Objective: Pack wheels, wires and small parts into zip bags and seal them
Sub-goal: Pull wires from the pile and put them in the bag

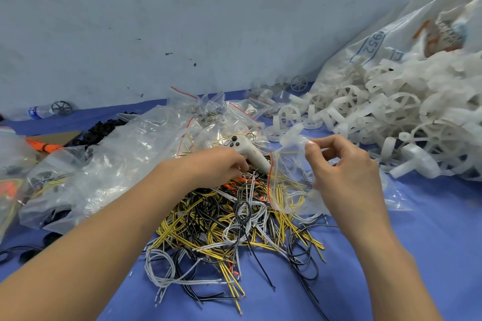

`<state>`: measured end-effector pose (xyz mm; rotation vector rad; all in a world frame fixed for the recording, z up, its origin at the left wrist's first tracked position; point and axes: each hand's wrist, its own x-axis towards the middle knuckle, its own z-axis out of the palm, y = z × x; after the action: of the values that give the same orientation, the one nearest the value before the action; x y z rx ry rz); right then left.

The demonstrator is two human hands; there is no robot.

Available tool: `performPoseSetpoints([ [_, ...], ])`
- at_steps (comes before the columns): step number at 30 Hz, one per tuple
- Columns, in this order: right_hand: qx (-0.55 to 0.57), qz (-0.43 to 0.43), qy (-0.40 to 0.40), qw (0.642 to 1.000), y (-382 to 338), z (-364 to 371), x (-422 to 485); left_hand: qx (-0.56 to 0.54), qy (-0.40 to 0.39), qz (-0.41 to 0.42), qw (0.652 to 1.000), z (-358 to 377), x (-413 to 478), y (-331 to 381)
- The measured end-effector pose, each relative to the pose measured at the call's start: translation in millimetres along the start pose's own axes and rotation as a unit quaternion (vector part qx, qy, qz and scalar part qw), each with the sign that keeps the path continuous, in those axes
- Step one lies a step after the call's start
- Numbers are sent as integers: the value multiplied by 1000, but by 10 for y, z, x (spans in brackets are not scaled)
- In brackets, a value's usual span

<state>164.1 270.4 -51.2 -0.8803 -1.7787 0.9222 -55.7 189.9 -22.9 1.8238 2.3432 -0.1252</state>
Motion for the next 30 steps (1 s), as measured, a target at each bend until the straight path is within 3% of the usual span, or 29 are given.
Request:
performPoseSetpoints([
  [3,1,2,2,1000,1,-8,13,35,12,14,999,18,-17,-37],
  [10,6,1,11,1000,9,-13,12,143,131,86,977,104,-61,-58],
  [12,3,1,11,1000,11,-11,13,107,148,79,980,106,-85,-82],
  [15,2,1,12,1000,15,-8,19,-67,163,51,983,60,-128,-98],
  [18,2,0,12,1000,12,0,18,-249,126,11,960,-47,-202,-108],
  [21,0,0,11,1000,10,5,15,-343,104,-11,933,-105,-243,-124],
  [25,0,0,8,1000,8,3,13,-388,117,-61,912,-113,-252,-133],
  [28,2,1,5,1000,7,0,14,-312,110,-83,940,-110,-263,-103],
  [30,2,0,4,1000,8,0,17,-226,149,-87,959,-96,-252,-66],
])
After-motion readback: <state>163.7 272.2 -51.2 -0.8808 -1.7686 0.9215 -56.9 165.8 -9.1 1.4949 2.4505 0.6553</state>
